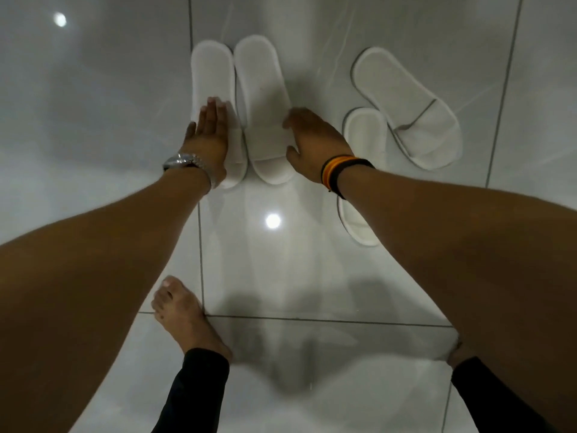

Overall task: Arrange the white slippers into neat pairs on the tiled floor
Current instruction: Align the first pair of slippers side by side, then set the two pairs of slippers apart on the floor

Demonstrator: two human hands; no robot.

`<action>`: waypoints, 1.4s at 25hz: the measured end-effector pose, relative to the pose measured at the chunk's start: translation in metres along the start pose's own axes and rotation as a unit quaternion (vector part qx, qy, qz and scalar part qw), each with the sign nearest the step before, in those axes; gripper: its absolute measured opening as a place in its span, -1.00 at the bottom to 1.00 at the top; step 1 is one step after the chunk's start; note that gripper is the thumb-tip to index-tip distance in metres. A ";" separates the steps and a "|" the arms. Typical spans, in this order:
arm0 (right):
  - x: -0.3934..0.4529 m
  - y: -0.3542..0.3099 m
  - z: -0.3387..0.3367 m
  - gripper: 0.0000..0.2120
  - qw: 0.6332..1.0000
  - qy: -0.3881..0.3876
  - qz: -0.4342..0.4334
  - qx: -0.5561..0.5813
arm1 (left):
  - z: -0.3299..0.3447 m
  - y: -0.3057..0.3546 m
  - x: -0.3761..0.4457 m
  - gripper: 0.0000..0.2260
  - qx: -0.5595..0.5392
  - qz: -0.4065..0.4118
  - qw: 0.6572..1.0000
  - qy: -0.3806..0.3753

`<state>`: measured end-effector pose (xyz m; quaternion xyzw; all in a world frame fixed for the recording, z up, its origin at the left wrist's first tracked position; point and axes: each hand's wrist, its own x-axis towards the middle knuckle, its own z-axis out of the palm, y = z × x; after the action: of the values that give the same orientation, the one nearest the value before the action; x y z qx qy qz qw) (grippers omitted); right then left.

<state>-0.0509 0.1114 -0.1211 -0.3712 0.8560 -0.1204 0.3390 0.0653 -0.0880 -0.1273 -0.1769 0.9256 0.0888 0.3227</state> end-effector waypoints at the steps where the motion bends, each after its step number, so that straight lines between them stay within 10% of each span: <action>1: -0.012 0.014 -0.005 -0.51 1.000 0.016 0.026 -0.002 | -0.002 0.019 -0.008 -0.08 -0.003 0.012 1.000 0.019; 7: -0.077 0.150 -0.050 -0.31 0.978 -0.058 0.190 -0.060 | 0.019 0.194 -0.021 0.01 -0.019 0.207 0.977 -0.051; 13: -0.139 0.229 -0.046 -0.30 0.980 0.000 0.196 -0.040 | 0.069 0.301 -0.001 0.18 -0.036 0.135 0.989 -0.047; 24: -0.172 0.304 -0.061 -0.34 0.970 0.042 0.238 -0.006 | -0.001 0.410 0.091 0.13 0.023 0.239 0.968 -0.071; 29: -0.178 0.278 -0.064 -0.33 0.956 0.092 0.277 0.011 | -0.008 0.383 0.071 0.08 -0.018 0.228 0.973 -0.029; 35: -0.149 0.113 -0.019 -0.29 0.992 0.034 0.118 -0.007 | -0.006 0.176 0.006 -0.14 -0.019 0.057 0.997 0.053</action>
<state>-0.0526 0.2955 -0.0858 -0.2655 0.9060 -0.0859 0.3184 -0.0101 0.0709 -0.1179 -0.1346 0.9480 0.1149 0.2644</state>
